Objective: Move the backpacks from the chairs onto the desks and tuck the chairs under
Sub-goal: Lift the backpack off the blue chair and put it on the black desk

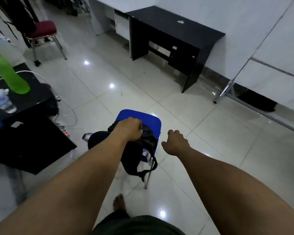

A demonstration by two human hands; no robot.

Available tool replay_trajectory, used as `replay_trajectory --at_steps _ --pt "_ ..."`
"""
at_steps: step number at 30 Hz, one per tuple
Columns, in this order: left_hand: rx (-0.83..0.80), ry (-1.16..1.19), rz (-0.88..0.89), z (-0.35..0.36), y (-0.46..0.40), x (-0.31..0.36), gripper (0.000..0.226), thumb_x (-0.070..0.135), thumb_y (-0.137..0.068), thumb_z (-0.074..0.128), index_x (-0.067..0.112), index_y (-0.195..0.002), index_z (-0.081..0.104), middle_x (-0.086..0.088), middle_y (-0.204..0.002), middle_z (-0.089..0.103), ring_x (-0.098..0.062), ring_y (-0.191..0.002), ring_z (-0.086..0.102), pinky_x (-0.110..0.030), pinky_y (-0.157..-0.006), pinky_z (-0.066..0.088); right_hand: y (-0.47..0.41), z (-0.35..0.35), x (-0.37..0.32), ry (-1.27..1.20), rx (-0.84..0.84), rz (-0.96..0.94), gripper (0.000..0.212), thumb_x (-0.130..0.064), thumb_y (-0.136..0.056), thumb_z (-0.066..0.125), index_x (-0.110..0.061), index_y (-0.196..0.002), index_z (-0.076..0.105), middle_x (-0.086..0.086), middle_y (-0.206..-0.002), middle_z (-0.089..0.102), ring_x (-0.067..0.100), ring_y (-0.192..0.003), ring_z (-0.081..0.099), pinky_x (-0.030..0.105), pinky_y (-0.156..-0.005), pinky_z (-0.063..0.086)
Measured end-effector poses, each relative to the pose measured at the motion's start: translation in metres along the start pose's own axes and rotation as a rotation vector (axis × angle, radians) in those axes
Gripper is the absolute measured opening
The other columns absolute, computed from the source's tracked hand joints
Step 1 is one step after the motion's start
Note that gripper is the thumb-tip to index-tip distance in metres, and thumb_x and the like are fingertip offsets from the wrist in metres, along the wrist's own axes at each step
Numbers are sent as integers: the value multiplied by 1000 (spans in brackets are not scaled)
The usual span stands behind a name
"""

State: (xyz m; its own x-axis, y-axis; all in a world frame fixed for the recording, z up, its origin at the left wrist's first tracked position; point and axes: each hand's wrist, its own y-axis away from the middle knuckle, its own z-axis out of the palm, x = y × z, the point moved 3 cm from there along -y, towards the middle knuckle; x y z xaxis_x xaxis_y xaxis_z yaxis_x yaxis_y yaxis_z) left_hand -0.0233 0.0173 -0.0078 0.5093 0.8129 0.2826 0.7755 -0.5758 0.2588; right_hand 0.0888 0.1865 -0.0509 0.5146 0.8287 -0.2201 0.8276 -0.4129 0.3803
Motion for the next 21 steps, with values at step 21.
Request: replay_trajectory --at_steps 21 --pt "-523 -453 -367 -18 -34 -120 53 41 -76 75 21 -122 57 -1 -116 58 -26 -107 58 -38 -84 50 -67 29 -127 -53 -542 71 84 -55 -52 83 -19 -124 59 2 -112 62 25 -95 62 38 -84 54"
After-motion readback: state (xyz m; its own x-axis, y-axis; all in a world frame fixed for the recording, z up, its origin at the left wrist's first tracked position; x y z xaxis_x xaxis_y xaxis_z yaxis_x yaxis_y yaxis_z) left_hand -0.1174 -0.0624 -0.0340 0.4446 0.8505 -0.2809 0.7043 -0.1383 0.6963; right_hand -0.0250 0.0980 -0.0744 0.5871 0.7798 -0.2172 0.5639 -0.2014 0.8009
